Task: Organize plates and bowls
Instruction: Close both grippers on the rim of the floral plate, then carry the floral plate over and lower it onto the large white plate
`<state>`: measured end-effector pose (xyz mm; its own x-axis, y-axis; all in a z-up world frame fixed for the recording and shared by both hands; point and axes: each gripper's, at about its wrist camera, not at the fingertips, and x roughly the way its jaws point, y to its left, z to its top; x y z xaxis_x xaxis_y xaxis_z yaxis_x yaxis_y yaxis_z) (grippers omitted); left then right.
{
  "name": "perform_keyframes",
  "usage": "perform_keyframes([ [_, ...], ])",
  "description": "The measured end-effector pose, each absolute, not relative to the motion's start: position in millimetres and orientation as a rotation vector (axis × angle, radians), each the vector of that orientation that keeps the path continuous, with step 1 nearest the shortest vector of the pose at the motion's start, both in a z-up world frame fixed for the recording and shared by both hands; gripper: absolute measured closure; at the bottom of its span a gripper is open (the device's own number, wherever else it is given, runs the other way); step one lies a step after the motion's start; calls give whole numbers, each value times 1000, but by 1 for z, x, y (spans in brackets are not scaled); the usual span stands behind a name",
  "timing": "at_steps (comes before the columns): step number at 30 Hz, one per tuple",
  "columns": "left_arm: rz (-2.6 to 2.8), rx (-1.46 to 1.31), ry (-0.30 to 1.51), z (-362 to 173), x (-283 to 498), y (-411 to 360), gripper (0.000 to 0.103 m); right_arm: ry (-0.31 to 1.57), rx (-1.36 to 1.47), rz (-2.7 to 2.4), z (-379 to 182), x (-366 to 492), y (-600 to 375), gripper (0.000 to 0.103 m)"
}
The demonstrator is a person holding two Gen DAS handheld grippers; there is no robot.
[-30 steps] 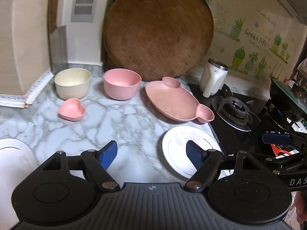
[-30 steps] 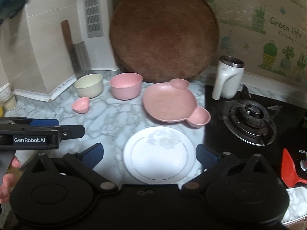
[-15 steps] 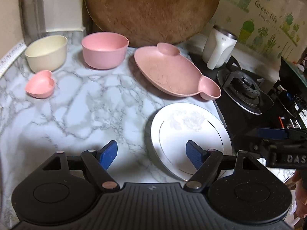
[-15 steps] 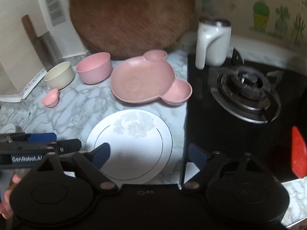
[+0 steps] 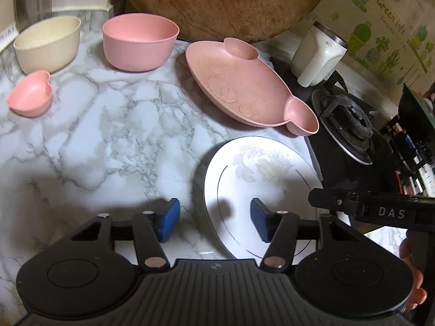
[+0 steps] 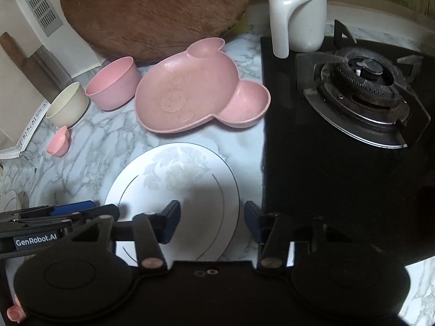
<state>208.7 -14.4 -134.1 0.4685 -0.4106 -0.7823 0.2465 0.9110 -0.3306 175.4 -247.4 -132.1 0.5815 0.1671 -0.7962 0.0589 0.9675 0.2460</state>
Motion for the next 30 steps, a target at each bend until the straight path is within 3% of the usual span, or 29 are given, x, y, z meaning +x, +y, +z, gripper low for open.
perform_keyframes([
  [3, -406, -215, 1031, -138, 214, -12, 66, 963, 277, 62, -135, 177, -253, 62],
  [12, -420, -310, 1087, -147, 225, -4, 87, 1001, 376, 62, -147, 182, -268, 82],
  [18, -429, -373, 1105, -151, 231, 3, 91, 1013, 453, 60, -150, 182, -280, 90],
  [30, -435, -434, 1126, -155, 233, 13, 96, 1015, 487, 76, -151, 181, -282, 93],
])
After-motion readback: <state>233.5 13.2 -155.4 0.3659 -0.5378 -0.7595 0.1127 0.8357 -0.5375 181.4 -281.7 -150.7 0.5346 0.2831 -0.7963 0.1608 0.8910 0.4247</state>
